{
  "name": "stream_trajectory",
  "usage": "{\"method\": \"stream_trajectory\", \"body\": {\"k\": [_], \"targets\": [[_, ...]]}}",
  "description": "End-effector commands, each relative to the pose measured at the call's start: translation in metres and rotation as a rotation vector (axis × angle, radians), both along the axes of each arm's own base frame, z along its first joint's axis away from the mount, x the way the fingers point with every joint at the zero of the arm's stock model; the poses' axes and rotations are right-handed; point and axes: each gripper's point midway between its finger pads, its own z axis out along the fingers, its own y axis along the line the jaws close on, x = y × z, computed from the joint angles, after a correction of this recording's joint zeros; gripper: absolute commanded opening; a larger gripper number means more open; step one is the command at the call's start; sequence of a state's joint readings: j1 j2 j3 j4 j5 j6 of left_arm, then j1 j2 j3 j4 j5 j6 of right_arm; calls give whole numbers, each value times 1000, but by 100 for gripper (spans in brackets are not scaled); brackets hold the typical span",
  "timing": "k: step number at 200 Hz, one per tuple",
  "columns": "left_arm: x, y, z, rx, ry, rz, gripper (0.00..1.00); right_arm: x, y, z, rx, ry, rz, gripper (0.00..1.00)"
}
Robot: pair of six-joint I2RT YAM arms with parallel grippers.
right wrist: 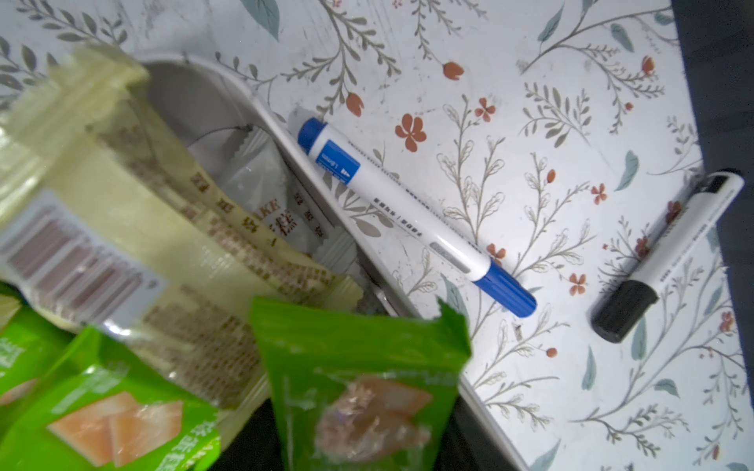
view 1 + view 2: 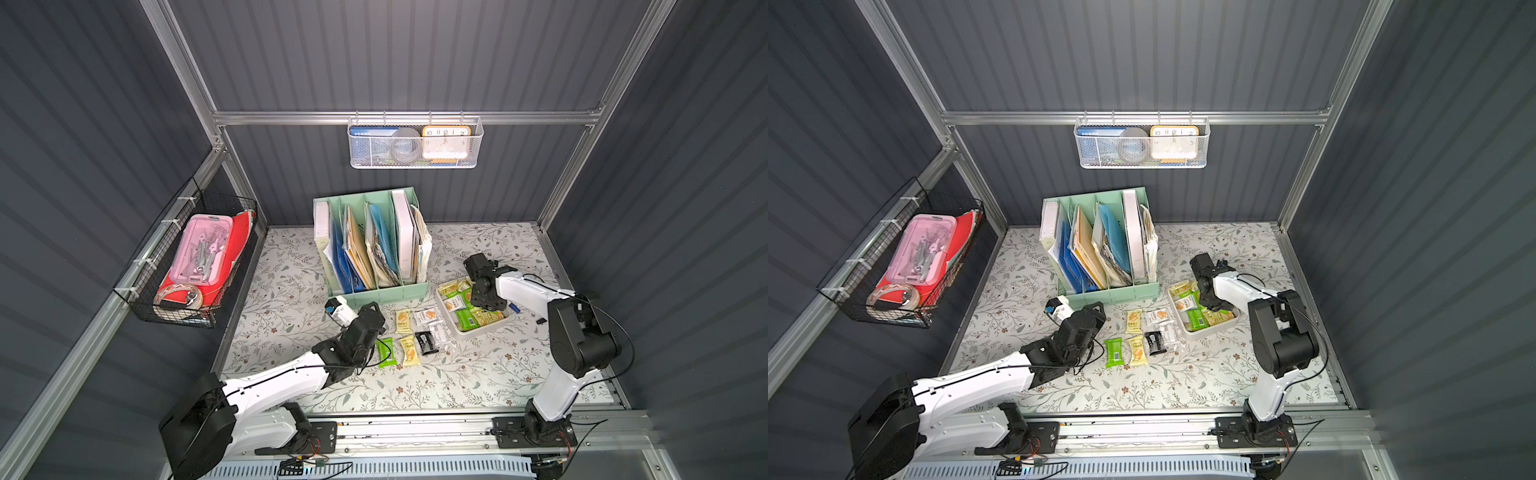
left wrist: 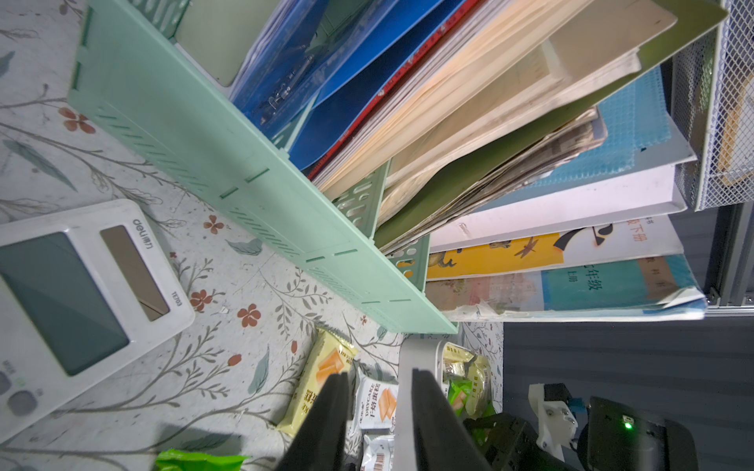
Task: Take the cookies out of the storage box
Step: Pick up the cookie from the storage box.
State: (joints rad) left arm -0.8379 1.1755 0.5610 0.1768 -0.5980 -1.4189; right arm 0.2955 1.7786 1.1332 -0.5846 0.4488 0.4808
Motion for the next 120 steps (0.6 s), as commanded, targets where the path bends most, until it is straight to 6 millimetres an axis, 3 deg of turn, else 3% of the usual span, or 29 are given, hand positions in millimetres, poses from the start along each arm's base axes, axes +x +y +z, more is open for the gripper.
{"method": "stream_trajectory", "body": {"k": [1,72,120], "targets": [[4,-2,5,12,-9,-6,31,5,1,10,23,-37,-5,46],[5,-3,5,14,-7,-9,31,-6,10,38,114,-99,21,40],[6,-6,6,13,-7,-13,31,-39,40,67,187,-98,137,38]]}}
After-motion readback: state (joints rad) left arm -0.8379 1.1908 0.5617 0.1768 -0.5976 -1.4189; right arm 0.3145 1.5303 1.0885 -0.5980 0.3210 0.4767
